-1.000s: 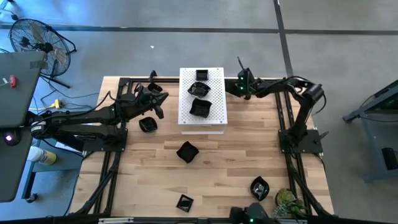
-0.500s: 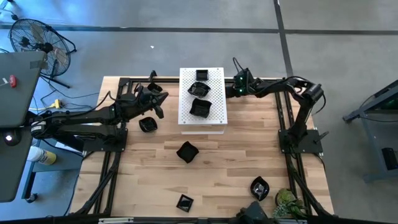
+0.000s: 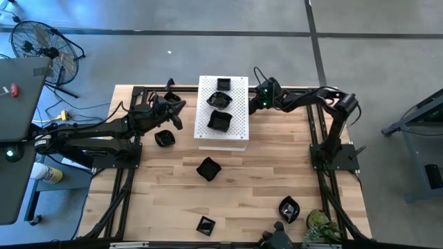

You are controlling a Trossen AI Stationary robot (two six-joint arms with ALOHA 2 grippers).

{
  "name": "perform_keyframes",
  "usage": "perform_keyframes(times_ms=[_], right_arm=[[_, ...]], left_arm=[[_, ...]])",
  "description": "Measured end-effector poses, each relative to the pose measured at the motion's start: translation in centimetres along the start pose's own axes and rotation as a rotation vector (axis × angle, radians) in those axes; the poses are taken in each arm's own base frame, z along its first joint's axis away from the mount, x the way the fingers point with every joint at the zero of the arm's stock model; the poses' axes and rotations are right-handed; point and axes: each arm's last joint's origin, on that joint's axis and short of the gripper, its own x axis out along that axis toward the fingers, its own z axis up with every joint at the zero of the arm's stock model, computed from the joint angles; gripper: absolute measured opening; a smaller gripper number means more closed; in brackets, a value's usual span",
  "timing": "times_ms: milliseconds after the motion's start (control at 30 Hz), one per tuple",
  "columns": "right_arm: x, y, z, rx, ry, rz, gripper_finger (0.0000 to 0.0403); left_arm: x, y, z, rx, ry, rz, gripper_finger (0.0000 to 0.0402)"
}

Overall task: Pick & Place Mini shaped plates
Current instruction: Stack the square plate on top of the square plate on the shelf

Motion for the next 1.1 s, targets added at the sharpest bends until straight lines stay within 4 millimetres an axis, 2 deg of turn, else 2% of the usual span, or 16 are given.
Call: perform_keyframes(times_ms=[400, 700, 967, 1100], right_arm=[[0.1, -0.7, -0.1, 0.081, 0.018, -0.024, 0.0001], [-0.1, -1.5, -0.1, 0.31, 0.023, -0.059, 0.0004], [-0.1, -1.6, 0.1, 0.471, 0.015, -0.053, 0.0071], [0.0, -1.4, 0.3, 0.483, 0.03, -0.08, 0.0081]], left_arm=[[0.0, 0.1, 0.0, 0.0, -0.008, 0.031, 0.0], [0.0, 0.1, 0.0, 0.0, -0.008, 0.033, 0.0], [0.0, 0.1, 0.0, 0.0, -0.008, 0.033, 0.0], [0.0, 0.1, 0.0, 0.0, -0.008, 0.032, 0.0]])
